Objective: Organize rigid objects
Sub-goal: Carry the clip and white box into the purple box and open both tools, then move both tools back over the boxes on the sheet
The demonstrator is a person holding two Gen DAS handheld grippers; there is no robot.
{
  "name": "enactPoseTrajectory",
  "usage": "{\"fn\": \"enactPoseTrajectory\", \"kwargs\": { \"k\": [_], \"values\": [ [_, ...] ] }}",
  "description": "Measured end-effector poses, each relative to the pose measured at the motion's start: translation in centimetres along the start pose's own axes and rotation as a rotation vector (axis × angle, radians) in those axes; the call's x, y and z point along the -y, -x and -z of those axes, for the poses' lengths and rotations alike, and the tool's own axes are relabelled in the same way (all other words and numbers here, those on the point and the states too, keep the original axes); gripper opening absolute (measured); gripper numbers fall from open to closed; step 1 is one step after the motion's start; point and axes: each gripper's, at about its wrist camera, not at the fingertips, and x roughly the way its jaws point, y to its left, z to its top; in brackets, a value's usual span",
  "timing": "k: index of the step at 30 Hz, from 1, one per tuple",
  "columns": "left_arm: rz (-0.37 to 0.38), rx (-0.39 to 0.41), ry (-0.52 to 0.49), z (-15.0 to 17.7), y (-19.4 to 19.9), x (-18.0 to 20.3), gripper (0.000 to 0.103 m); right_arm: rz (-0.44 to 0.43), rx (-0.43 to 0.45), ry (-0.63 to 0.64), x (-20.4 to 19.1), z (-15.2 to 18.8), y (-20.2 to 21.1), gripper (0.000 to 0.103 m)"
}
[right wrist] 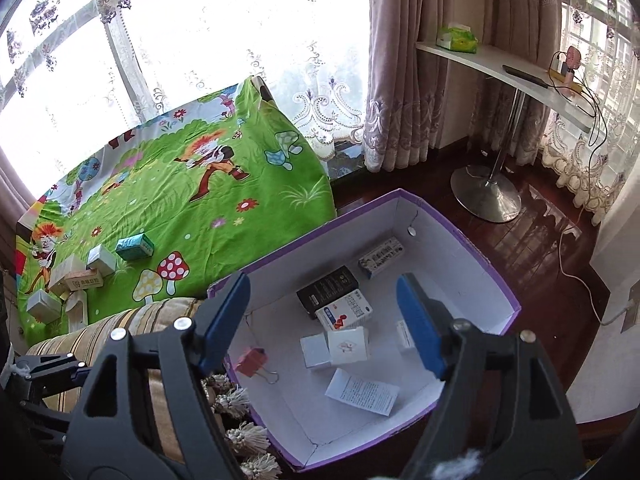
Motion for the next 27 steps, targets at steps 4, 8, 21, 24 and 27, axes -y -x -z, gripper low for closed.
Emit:
{"fn": "enactPoseTrajectory", "kwargs": {
  "k": [4,8,21,24,27],
  "values": [
    [-0.040,0.056,-0.015,-0.1,1.3,0.1,0.053,0.010,0.023,-0.004,-0.2,-0.3,0.6,0.086],
    [-0.122,0.167,-0.048,-0.2,3.7,0.6,0.063,0.041,0.068,0.012,-1.0,-0.7,1.7,0.091],
    [-0.278,0.367,-0.061,-0.2,8.9,-2.8,0.076,0.106,0.145,0.090,-4.8,-1.9,3.3,0.096],
    [-0.335,0.397,-0.041,0.3,10.6,-4.6,0.076,0.044,0.156,0.108,-5.9,-1.8,3.3,0.096],
    [-0.398,0.400,0.016,0.8,12.5,-7.3,0.076,-0.055,0.141,0.104,-7.1,-1.7,3.0,0.096]
  ]
}}
